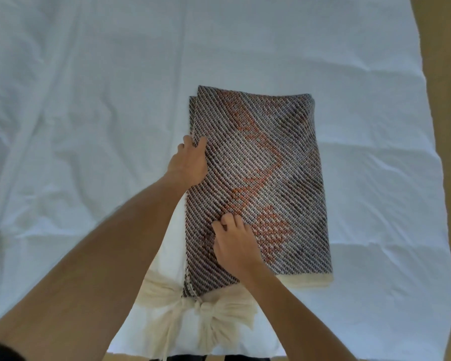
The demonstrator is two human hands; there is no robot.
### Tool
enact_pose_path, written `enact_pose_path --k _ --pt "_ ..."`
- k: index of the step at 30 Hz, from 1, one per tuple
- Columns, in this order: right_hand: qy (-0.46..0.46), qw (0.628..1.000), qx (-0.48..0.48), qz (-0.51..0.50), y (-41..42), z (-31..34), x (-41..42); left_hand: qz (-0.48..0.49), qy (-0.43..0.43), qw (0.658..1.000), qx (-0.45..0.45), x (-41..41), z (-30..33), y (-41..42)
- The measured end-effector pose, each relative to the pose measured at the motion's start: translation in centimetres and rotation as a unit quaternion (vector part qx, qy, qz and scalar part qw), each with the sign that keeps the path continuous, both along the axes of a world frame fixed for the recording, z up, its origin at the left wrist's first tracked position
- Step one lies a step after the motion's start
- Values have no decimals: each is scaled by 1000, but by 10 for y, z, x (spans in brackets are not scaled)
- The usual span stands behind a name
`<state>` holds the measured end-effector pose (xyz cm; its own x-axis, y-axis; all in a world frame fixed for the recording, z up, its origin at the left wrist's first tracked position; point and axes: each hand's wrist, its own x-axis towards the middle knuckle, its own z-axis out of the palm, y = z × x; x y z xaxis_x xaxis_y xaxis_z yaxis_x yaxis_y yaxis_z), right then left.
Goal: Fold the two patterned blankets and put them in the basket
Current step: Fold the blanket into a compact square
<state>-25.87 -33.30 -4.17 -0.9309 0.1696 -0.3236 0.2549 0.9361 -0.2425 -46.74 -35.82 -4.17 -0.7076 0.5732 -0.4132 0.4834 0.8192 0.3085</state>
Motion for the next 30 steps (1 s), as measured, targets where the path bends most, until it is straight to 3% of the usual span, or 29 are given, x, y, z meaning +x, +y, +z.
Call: enact_pose_path --k 7,12,18,21,26,30 --pt "-28 996 42 -77 88 6 -18 -13 -17 999 38 -50 -7 35" --pt "-60 990 53 -116 122 1 -9 51 -16 992 114 -70 -11 58" --pt "-90 988 41 -117 123 1 -14 90 38 994 55 -72 -18 31" --pt "-67 989 46 -123 133 5 -24 35 59 998 11 -76 -17 35" --pt "-25 991 80 -102 172 1 -47 -155 233 960 -25 -66 -15 53" --pt "-13 992 103 -68 198 -15 -68 -208 210 953 -70 -36 -40 55"
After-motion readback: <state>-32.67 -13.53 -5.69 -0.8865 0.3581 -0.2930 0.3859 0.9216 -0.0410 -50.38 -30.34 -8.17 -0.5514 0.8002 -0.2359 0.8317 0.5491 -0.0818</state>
